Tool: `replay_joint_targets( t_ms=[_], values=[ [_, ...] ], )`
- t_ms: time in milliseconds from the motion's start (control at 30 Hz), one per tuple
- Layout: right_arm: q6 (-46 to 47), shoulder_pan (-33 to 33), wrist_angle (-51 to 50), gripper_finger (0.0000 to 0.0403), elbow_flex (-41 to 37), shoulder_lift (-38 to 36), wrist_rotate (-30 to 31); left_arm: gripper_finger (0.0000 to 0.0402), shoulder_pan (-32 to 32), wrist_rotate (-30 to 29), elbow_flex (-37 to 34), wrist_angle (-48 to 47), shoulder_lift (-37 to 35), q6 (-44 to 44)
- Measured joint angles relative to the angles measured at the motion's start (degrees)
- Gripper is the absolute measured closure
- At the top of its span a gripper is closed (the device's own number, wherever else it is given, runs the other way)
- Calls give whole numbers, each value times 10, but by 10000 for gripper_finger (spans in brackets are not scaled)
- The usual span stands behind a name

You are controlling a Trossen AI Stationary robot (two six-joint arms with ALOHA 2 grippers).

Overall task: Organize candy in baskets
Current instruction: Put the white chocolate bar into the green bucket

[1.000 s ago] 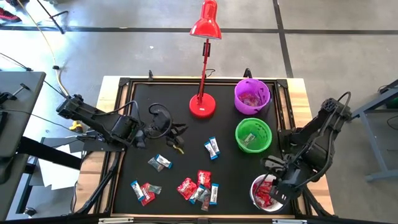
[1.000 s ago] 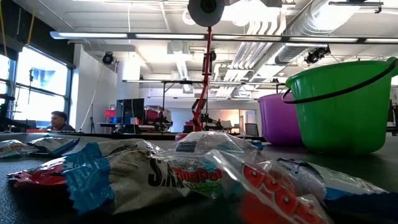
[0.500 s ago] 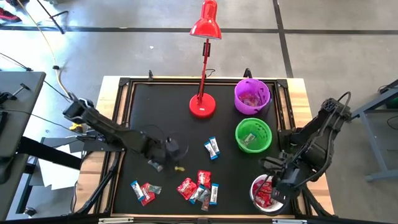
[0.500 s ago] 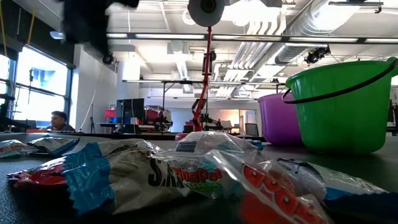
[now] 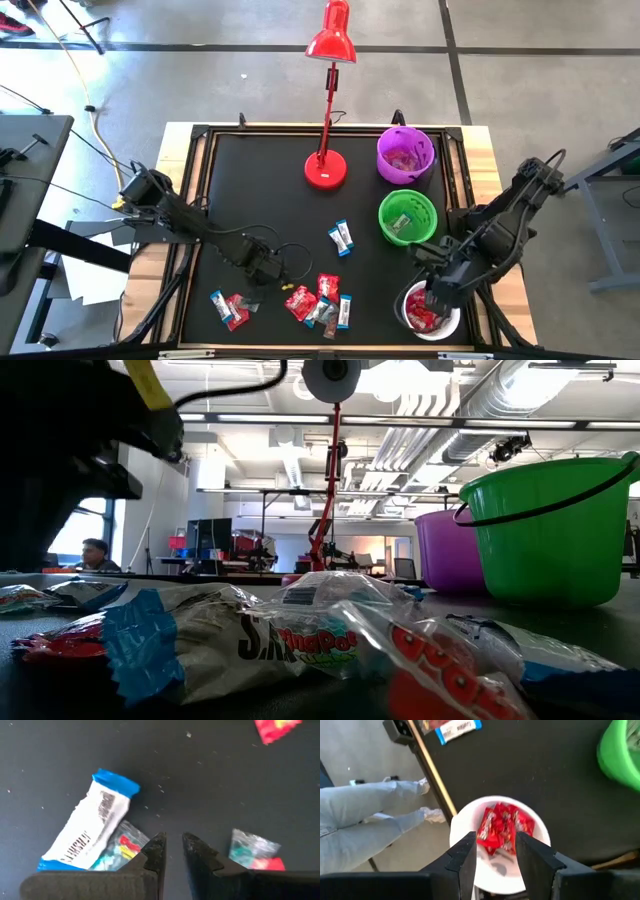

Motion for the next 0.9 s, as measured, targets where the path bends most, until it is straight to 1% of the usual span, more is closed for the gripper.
replay_joint_targets(
  t_ms=[167, 400, 567, 767, 900],
  values=[
    [-21, -28, 1, 274, 0, 0, 8, 354, 11, 2, 0, -6, 14, -10],
    [-55, -57, 1, 274, 0, 0, 25, 354, 15, 2, 0, -10, 14, -10],
    [-82, -83, 1, 274, 0, 0, 26, 354, 15, 3, 0, -11, 14, -9],
    [-116, -115, 1, 274, 0, 0, 26, 354, 15, 3, 0, -13, 14, 27],
    [-123, -133, 1, 274, 0, 0, 26, 354, 21, 0, 0, -13, 14, 39]
  ],
)
